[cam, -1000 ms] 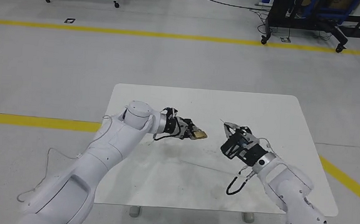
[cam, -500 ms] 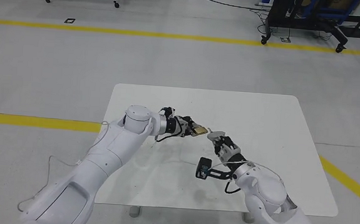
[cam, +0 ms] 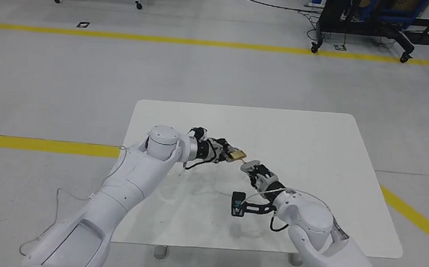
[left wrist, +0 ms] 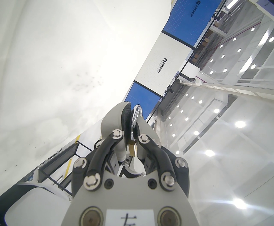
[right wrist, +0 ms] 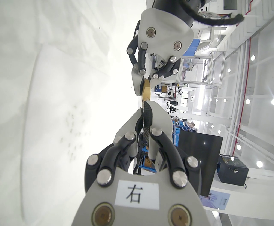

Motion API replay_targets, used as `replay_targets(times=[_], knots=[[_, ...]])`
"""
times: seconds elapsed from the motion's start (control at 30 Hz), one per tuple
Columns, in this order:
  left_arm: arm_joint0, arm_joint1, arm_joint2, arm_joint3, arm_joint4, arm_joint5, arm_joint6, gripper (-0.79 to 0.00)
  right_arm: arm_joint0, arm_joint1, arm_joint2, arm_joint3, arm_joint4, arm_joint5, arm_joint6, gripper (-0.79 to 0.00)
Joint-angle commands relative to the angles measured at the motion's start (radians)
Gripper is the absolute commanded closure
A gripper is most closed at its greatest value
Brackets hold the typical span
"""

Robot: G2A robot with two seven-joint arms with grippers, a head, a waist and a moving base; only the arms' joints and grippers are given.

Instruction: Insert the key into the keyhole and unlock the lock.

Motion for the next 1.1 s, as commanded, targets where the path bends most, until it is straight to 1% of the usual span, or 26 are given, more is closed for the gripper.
replay_targets(times=[0.0, 0.57, 1.07], knots=[[0.001, 0.000, -0.001, -0.002, 0.004, 0.004, -0.002, 0.000, 0.002, 0.000, 0.004, 0.001, 0.003, -0.004, -0.002, 0.000], [0.004, 0.000, -0.016, -0.006, 0.026, 0.005, -0.012, 0.000, -0.015, 0.010, 0.037, -0.016, -0.007, -0.022, -0.053, 0.000], [0.000, -0.003, -0.006, -0.004, 0.059, 0.013, -0.042, 0.000, 0.008, 0.007, 0.007, -0.007, -0.036, -0.056, -0.023, 0.000]])
